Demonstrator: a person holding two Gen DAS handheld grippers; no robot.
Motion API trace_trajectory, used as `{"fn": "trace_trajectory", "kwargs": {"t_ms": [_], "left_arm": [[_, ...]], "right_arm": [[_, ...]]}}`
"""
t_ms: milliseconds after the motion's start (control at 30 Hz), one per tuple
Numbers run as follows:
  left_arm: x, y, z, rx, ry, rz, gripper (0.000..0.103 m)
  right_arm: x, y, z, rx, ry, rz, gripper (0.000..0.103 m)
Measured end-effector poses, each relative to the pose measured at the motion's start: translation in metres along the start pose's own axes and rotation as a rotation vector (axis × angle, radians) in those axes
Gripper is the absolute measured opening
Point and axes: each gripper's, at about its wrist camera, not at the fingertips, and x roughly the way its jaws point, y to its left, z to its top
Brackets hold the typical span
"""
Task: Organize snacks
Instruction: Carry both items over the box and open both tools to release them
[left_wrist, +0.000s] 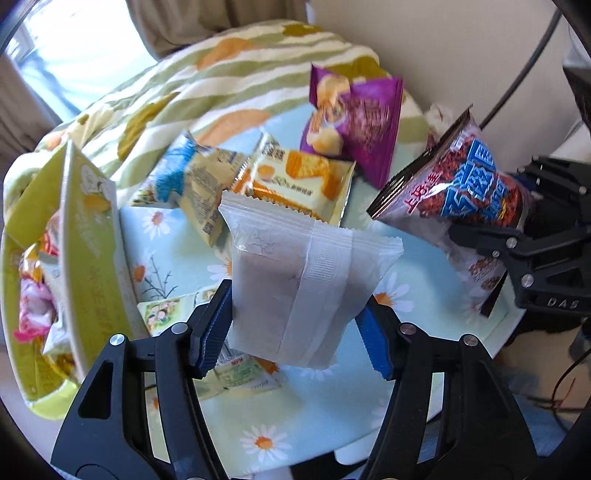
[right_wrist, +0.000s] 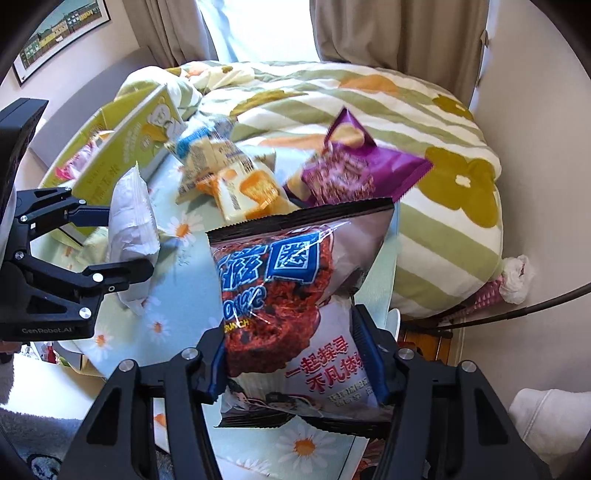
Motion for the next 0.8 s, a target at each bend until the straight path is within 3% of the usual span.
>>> {"fn": "trace_trajectory", "kwargs": {"t_ms": [200, 333, 533, 800], "left_arm": [[-0.049, 0.023, -0.002, -0.114, -0.08, -0.013, 0.06], [-0.081, 0.057, -0.005, -0.188, -0.127, 0.025, 0.06], [-0.121, 0.131, -0.024, -0.305, -0.181, 0.12, 0.06], [-0.137, 0.233, -0.06, -0.419, -0.168, 0.221, 0.06]], "right_arm": [[-0.039, 0.019, 0.019, -0.034, -0.072, 0.006, 0.055], [-0.063, 0.043, 0.045, -0.061, -0.126, 0.041, 0.055], [-0.077, 0.093, 0.085, -0.109, -0.195, 0.124, 0.055], [-0.062, 0.188, 0.134, -0.173, -0.219, 0.244, 0.055]]}}
